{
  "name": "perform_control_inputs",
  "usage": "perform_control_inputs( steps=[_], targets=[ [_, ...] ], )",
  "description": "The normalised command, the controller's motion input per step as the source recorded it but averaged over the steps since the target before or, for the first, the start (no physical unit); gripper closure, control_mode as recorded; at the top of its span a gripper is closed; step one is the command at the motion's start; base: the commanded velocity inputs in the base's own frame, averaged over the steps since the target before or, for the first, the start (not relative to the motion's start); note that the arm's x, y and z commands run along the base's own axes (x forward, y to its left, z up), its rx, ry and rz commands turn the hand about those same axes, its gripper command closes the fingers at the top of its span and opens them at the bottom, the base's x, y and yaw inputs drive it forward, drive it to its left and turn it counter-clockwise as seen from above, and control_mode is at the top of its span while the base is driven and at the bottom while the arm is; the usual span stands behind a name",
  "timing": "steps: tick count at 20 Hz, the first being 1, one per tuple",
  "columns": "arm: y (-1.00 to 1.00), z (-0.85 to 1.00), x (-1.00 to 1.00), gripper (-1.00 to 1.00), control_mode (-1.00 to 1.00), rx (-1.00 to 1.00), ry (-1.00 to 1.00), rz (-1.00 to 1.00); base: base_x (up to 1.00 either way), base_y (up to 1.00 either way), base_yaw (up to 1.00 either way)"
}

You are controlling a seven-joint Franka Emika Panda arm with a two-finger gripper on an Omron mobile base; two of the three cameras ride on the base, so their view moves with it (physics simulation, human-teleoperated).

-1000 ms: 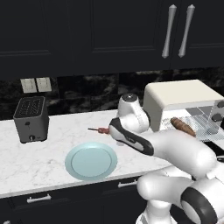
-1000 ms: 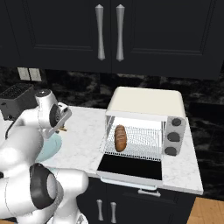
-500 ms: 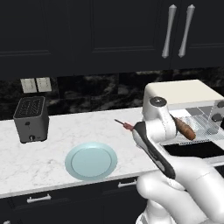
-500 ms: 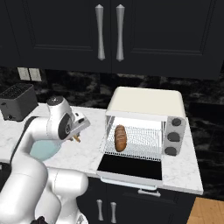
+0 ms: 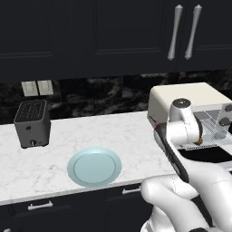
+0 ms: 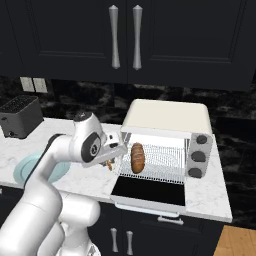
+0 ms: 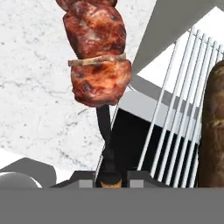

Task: Pick up the kebab skewer and baguette bread, and place them inside the toaster oven. Close the toaster oven door and start by setting the timer.

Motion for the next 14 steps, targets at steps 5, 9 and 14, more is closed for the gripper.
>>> perform_control_inputs(
  steps=[5,9,14],
  targets=[
    [-0.86,0.07,-0.24,1.0,-1.0,0.0,0.0,-0.06,0.0,0.0,0.0],
    [-0.78,0.0,-0.29,1.0,-1.0,0.02,0.0,-0.07,0.0,0.0,0.0],
    [-0.79,0.06,-0.06,1.0,-1.0,0.06,0.0,-0.13,0.0,0.0,0.0]
  ],
)
